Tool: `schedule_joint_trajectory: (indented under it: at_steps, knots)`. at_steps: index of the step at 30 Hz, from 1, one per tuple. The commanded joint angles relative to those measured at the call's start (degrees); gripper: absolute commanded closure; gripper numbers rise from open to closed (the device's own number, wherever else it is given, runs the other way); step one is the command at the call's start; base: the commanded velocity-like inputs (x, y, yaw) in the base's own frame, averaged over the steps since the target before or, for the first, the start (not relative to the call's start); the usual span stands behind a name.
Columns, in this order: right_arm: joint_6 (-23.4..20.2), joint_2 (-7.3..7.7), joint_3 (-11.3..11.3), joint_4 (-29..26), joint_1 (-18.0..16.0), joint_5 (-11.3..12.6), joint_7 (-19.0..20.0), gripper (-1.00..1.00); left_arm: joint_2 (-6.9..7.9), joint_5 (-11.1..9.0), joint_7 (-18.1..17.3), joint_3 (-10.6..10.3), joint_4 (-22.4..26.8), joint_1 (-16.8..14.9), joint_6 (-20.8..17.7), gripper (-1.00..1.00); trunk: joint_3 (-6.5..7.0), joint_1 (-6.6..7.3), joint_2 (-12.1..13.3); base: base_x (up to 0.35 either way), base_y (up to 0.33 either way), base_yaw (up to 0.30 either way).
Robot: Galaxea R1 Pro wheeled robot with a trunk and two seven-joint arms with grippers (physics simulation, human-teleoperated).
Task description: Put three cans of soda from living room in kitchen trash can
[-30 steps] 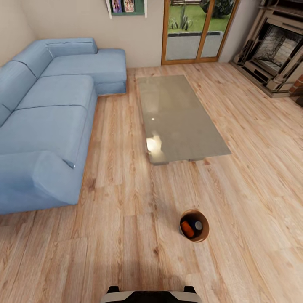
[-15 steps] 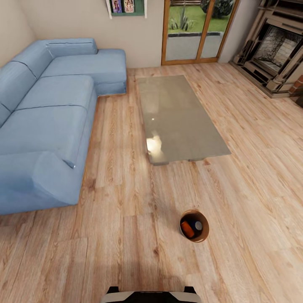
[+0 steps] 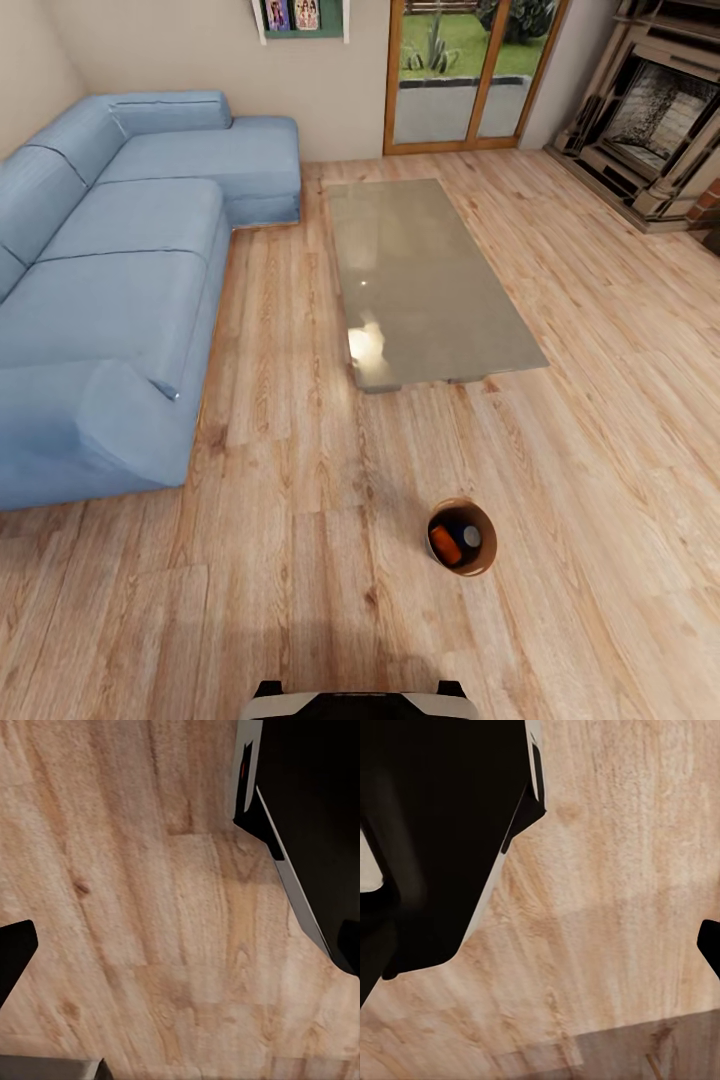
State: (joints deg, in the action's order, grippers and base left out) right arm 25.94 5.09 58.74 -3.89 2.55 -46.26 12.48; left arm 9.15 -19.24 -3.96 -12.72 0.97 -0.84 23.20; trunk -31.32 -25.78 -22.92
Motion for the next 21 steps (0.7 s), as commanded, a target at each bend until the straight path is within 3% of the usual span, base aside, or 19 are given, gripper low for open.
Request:
schedule_joint_trajectory:
  at_steps: [1, 21]
  knots:
    - [0.0, -0.02, 0.0, 0.0, 0.0, 0.0, 0.0, -1.00, 0.00, 0.0, 0.0, 0.0, 0.0, 0.0, 0.0, -1.00, 0.00, 0.00, 0.0, 0.000, 0.000, 0.000]
    - [0.0, -0.01, 0.0, 0.0, 0.0, 0.0, 0.0, -1.00, -0.01, 0.0, 0.0, 0.0, 0.0, 0.0, 0.0, -1.00, 0.00, 0.00, 0.0, 0.000, 0.000, 0.000]
